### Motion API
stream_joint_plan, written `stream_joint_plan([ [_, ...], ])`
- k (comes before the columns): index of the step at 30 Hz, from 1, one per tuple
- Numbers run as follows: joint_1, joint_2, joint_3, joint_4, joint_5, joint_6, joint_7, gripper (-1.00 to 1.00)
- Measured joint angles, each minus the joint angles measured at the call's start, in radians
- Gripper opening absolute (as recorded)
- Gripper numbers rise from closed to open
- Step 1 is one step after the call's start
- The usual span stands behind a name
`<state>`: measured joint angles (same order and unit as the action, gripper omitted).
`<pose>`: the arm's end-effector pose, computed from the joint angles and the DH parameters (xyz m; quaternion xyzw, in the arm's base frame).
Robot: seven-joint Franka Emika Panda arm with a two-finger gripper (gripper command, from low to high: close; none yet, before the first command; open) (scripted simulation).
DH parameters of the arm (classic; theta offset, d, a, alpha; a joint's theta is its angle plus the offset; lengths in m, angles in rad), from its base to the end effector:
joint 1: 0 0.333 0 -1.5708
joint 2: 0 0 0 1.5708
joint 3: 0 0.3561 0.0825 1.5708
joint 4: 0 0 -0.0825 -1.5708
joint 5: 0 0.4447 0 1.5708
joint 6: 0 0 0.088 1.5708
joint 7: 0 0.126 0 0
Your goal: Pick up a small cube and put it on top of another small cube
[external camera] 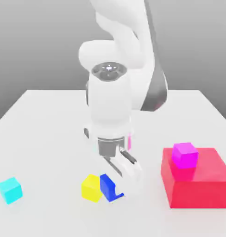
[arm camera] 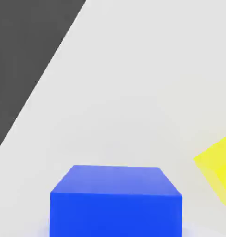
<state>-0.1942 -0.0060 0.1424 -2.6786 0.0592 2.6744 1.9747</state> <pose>0.4425 -0.0243 0.2043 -0.5065 0.8622 0.0101 0.0081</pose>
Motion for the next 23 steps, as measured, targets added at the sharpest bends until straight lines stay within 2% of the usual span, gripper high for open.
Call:
stream_joint_plan([
  [5, -0.075, -0.148, 0.002, -0.148, 0.009, 0.001, 0.349, -1.0],
  [8, -0.125, -0.152, 0.014, -0.182, -0.045, 0.021, 0.477, -1.0],
  [16, -0.179, -0.02, 0.02, -0.172, -0.206, 0.123, 0.605, -1.0],
  [19, -0.182, 0.026, 0.019, -0.172, -0.216, 0.174, 0.612, -1.0],
  [22, -0.178, 0.065, 0.033, -0.177, -0.176, 0.232, 0.583, -1.0],
  [23, -0.181, 0.075, 0.041, -0.178, -0.154, 0.247, 0.568, 1.0],
])
